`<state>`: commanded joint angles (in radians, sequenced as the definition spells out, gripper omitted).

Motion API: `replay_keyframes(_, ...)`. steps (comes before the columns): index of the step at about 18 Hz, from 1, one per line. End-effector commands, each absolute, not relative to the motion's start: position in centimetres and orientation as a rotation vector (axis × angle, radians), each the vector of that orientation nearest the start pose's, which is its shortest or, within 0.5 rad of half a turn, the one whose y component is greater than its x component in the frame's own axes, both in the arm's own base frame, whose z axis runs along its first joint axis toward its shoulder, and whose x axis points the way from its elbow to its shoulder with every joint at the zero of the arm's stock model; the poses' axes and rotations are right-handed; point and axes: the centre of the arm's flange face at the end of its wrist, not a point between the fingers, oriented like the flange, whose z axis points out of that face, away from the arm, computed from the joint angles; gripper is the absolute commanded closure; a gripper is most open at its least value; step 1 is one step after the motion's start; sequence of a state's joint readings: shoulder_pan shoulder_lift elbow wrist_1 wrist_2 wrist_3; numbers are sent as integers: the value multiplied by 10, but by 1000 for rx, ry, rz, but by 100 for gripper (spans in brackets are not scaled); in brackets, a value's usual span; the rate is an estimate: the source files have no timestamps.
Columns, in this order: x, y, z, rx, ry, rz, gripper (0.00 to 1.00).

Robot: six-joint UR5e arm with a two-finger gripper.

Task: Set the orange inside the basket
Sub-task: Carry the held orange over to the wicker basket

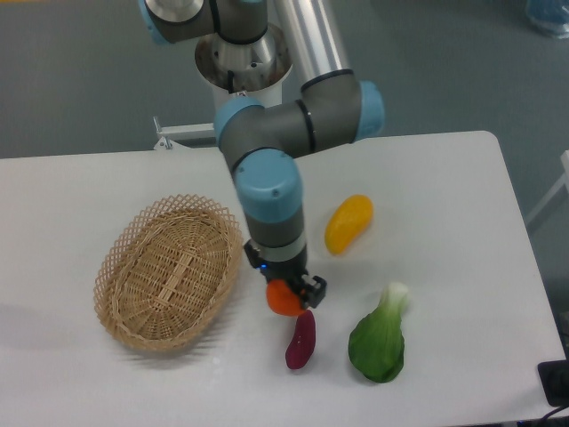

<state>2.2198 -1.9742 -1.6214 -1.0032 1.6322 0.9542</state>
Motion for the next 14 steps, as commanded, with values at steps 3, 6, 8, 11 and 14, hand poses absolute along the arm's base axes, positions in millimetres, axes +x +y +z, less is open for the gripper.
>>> replay_keyframes(3,-258,587,291,-3063,488,183,42)
replay_keyframes(6,-229,592,283,-3068,537,166,41)
replay_keyframes(8,-209,595,276,-3074,559,150,39)
replay_keyframes(11,-180,594,271,-3074,618,136,39)
replay_keyframes(14,-153,599,262,-3088,588,122,38)
